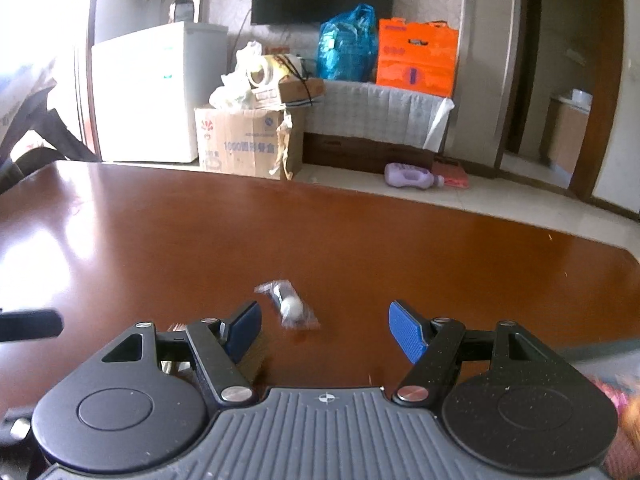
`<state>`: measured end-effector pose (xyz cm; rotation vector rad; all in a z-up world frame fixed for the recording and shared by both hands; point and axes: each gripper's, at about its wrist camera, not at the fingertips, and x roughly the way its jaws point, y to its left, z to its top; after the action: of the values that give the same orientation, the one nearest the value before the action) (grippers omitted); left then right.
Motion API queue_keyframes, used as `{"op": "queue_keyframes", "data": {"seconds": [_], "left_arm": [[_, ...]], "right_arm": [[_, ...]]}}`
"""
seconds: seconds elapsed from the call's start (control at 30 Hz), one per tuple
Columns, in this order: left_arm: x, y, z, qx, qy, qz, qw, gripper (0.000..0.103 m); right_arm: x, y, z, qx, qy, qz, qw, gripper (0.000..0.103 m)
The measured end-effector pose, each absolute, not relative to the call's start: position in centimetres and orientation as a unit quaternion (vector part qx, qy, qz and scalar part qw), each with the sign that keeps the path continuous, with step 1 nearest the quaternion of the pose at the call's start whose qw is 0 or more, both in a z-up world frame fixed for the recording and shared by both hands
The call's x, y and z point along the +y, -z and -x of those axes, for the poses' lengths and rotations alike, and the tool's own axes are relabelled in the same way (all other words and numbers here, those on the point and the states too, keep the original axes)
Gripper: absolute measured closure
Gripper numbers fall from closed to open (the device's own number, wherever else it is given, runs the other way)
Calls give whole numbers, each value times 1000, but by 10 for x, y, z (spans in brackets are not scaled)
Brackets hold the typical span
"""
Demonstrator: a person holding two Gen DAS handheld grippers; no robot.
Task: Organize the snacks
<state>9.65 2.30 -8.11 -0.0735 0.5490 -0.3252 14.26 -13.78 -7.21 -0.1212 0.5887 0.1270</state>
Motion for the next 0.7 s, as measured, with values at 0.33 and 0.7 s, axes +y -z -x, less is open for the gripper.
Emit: {"op": "queue_keyframes", "data": {"seconds": [0.33, 0.7], "left_arm": [[33, 84, -100, 277, 161, 36, 947, 16], [80, 65, -90, 267, 120, 33, 956, 16]], "right_arm": [[-114, 87, -162, 301, -87, 110, 943, 44], [-100, 83, -121, 299, -160, 106, 935, 49]]}}
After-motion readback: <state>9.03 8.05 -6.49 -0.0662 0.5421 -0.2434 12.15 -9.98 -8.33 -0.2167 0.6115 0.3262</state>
